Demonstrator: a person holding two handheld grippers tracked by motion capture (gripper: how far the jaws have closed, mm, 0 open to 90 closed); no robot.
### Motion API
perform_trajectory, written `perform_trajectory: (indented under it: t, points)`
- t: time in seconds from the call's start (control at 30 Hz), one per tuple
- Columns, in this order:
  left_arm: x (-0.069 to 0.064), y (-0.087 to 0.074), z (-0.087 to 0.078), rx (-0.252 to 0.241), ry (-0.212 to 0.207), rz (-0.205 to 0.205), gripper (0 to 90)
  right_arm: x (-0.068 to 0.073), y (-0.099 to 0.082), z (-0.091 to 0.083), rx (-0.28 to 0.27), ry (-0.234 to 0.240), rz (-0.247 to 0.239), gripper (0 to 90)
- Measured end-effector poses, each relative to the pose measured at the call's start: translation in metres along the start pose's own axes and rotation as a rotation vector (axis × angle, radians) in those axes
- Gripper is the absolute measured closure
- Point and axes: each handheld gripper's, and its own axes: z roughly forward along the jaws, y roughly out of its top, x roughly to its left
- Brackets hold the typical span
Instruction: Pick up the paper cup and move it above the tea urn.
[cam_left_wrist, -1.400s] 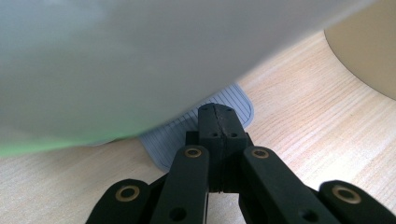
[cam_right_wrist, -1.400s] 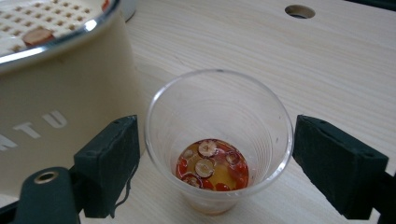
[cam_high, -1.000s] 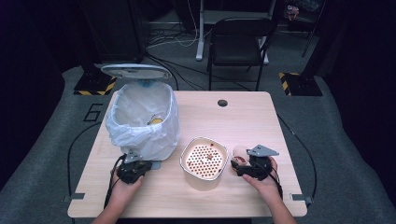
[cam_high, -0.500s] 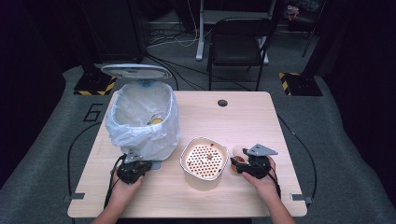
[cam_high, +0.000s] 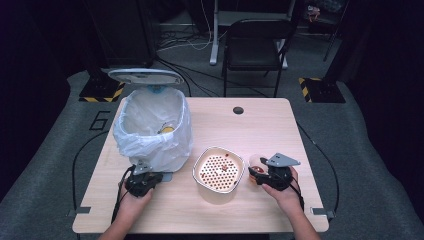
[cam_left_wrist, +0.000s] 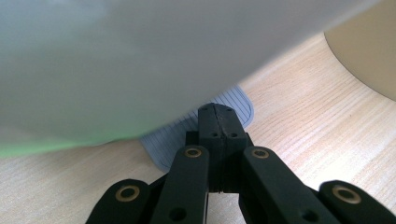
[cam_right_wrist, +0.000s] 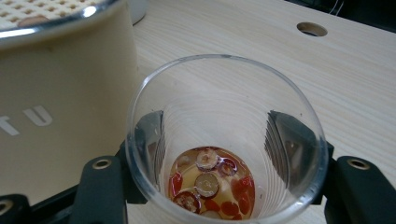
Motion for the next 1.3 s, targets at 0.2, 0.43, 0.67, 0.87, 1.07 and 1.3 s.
perform_trajectory:
  t: [0.2,0.43,0.67,0.87,1.07,1.3]
  points:
    - [-0.001,0.000,0.000,0.000,-0.006,-0.008,90.0,-0.003,0.015,-0.009,-0.006,0.006,-0.054,39.4]
    - [-0.001,0.000,0.000,-0.002,-0.004,-0.008,90.0,-0.003,0.031,-0.015,-0.015,-0.006,-0.126,40.7]
    - [-0.001,0.000,0.000,-0.002,0.001,-0.001,90.0,-0.006,0.048,-0.018,-0.014,-0.004,-0.177,42.1]
    - [-0.001,0.000,0.000,-0.002,0.002,-0.001,90.0,-0.006,0.063,-0.019,-0.023,-0.004,-0.220,43.2]
    - [0.000,0.000,0.000,-0.005,0.002,0.002,90.0,-0.001,0.079,-0.021,-0.022,-0.008,-0.272,43.6]
    - [-0.001,0.000,0.000,-0.005,0.002,-0.001,90.0,0.002,0.094,-0.024,-0.053,0.003,-0.322,43.7]
